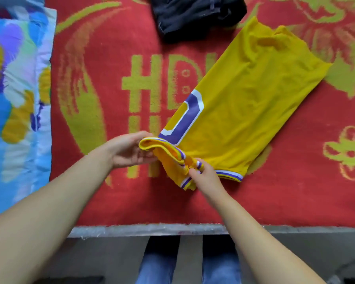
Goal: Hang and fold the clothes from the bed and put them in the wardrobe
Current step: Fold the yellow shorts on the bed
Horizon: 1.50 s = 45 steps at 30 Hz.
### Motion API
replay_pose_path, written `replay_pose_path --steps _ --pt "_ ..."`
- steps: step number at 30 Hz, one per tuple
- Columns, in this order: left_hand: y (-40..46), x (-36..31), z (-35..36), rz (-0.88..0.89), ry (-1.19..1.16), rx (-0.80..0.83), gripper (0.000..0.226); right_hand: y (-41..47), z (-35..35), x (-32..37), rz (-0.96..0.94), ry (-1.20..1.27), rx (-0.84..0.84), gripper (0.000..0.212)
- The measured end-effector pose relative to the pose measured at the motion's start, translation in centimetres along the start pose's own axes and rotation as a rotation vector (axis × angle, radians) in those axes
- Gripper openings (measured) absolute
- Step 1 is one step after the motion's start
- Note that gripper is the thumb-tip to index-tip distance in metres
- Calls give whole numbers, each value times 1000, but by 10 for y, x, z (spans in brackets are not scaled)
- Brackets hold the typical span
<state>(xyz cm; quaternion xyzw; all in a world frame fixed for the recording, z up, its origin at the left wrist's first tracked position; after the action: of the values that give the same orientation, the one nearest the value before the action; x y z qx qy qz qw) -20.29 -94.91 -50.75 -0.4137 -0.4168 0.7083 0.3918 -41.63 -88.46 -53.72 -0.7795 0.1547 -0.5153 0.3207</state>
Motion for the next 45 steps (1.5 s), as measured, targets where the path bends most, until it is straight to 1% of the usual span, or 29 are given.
replay_pose_path --steps 3,5,7,8,9,10,11,12,13,14,15,16,17,18,20,23,24,27,28,30,32,34,35,36,37,39,42,43,45 --pt "32 -29 49 46 -45 -59 49 32 -51 3 121 261 10 11" --pt "57 -43 77 91 -67 -101 40 60 -76 -4 180 296 -43 23" --pt "79 -48 96 138 -10 -147 38 84 -95 -12 184 202 -215 36" --pt "88 -47 99 222 97 -177 36 89 -102 -17 166 121 -338 44" --pt "94 -45 96 387 283 -236 32 89 -106 -20 126 23 -466 49" --pt "96 -41 90 616 571 -281 30 82 -107 -20 45 -97 -580 50" --pt "95 -32 84 846 925 -271 37 72 -102 -19 -74 -232 -649 50" --pt "93 -18 78 999 1264 -145 50 61 -91 -19 -206 -371 -654 53" --pt "90 -2 68 1081 1577 19 64 48 -75 -20 -310 -540 -609 60" --pt "91 13 53 1114 1867 170 76 37 -54 -27 -371 -753 -547 72" --pt "91 25 37 1080 2115 267 85 27 -33 -35 -379 -971 -465 88" --pt "94 33 20 1006 2289 292 91 20 -15 -44 -333 -1131 -345 102" --pt "99 36 7 950 2384 258 96 16 -1 -52 -253 -1215 -235 113" --pt "104 35 -1 951 2415 201 97 15 5 -59 -171 -1242 -176 119" --pt "117 29 -4 1021 2378 117 89 23 3 -66 -64 -1228 -144 121" --pt "127 11 6 1054 2357 159 79 37 -15 -69 -53 -1230 -130 118" --pt "129 5 7 1040 2362 201 81 40 -22 -70 -51 -1240 -107 116" --pt "124 -6 17 961 2354 289 110 42 -43 -70 -89 -1211 -97 106" --pt "116 -7 24 890 2379 294 112 40 -49 -65 -101 -1180 -79 100" --pt "95 -4 40 514 2453 316 97 32 -54 -62 -116 -1078 19 84" --pt "73 0 52 210 2441 394 80 13 -58 -59 -114 -945 181 73" --pt "52 -4 62 11 2258 459 60 -7 -60 -56 -121 -749 348 67" --pt "45 -11 68 -52 2149 461 45 -15 -63 -52 -134 -637 404 63" --pt "39 -21 74 -79 2049 433 30 -20 -69 -48 -137 -555 453 59" --pt "40 -36 76 -45 1963 406 20 -18 -77 -45 -138 -504 471 53" --pt "46 -66 80 25 1705 341 15 -1 -102 -36 -124 -395 383 39" --pt "72 -100 82 110 1204 241 16 44 -146 -36 -79 -190 145 28" --pt "85 -105 84 147 1027 185 14 60 -158 -35 -52 -161 84 26" --pt "113 -103 93 264 747 6 16 89 -172 -39 13 -255 -26 27"
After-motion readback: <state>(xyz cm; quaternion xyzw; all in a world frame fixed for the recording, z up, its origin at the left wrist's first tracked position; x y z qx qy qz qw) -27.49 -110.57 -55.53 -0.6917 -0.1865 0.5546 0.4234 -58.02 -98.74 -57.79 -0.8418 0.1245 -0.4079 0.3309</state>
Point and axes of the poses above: each hand's wrist, its own y-axis towards the middle knuckle, its own z-axis out of the palm, x = y × z, the point moved 2 cm from there along y, towards the middle knuckle, and after that the axes turned 12 degrees about -y, right-handed, at the moved point
